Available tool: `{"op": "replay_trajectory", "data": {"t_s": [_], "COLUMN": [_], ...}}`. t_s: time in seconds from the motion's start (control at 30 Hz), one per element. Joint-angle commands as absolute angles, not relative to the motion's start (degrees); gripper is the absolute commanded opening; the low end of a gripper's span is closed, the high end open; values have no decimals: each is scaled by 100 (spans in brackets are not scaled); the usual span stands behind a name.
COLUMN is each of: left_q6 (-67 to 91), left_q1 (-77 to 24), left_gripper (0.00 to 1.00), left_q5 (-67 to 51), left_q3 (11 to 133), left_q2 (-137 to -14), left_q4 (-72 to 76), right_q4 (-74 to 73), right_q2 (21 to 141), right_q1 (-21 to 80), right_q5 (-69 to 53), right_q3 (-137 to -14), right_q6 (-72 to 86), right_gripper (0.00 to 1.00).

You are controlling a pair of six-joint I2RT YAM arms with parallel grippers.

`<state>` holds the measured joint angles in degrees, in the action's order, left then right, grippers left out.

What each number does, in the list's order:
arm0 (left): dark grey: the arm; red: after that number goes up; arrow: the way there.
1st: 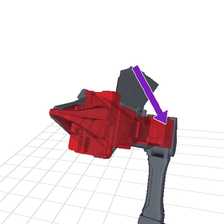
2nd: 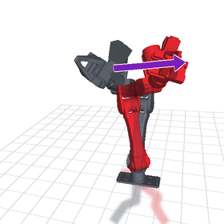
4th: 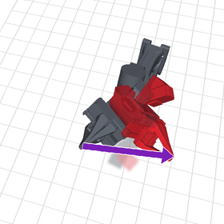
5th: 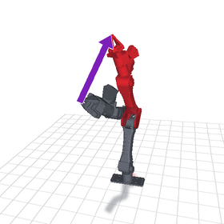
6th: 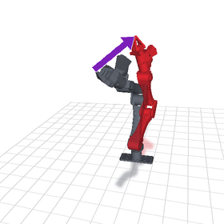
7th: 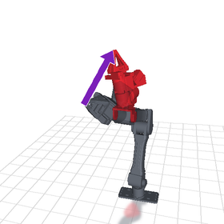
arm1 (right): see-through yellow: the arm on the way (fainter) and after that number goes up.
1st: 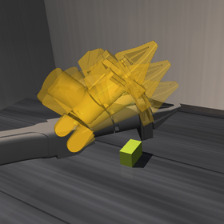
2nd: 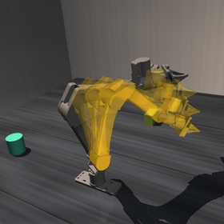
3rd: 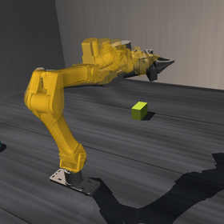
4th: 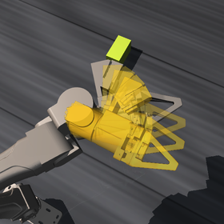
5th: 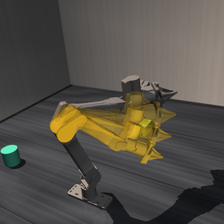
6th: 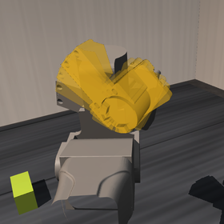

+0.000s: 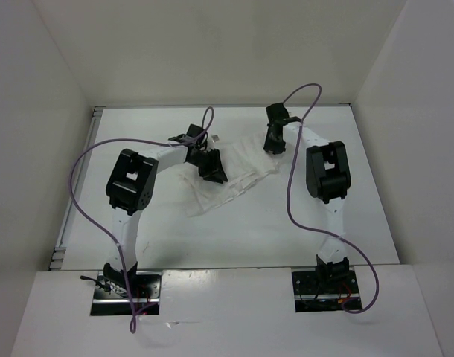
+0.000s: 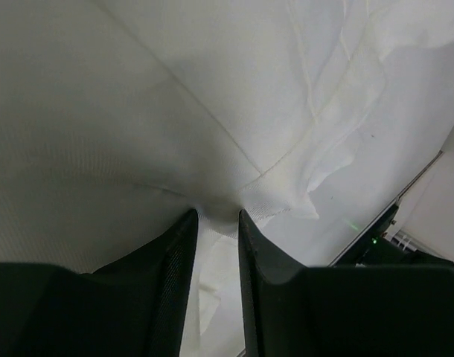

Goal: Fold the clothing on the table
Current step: Fold the skirt

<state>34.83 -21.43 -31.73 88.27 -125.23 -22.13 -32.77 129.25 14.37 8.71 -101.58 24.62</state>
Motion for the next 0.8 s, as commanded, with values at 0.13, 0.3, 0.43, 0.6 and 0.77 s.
{"op": "replay_trajectory", "data": {"t_s": [0.13, 0.3, 0.43, 0.6, 0.77], "left_q6": [3261, 3086, 3032, 3032, 3146], "left_q1": [-2268, -1707, -1380, -1301, -1301], "left_gripper": [37, 37, 37, 37, 37], "left_q5": [-2286, -1732, -1661, -1792, -1969], "left_q3": [8358, 8701, 8991, 9105, 9053], "left_q2": [-12446, -12261, -12208, -12208, -12094], "left_q4": [-2820, -3103, -3322, -3322, -3209], "right_q4": [-3489, -3771, -3788, -3727, -3665], "right_q2": [12816, 12017, 11085, 9978, 9721], "right_q1": [1485, 1485, 1485, 1433, 1433], "right_q5": [546, -218, -1052, -1126, -764], "right_q3": [-9415, -8537, -7753, -7181, -7233], "right_q6": [2628, 2681, 2803, 2787, 2497], "right_gripper": [27, 27, 27, 33, 58]}}
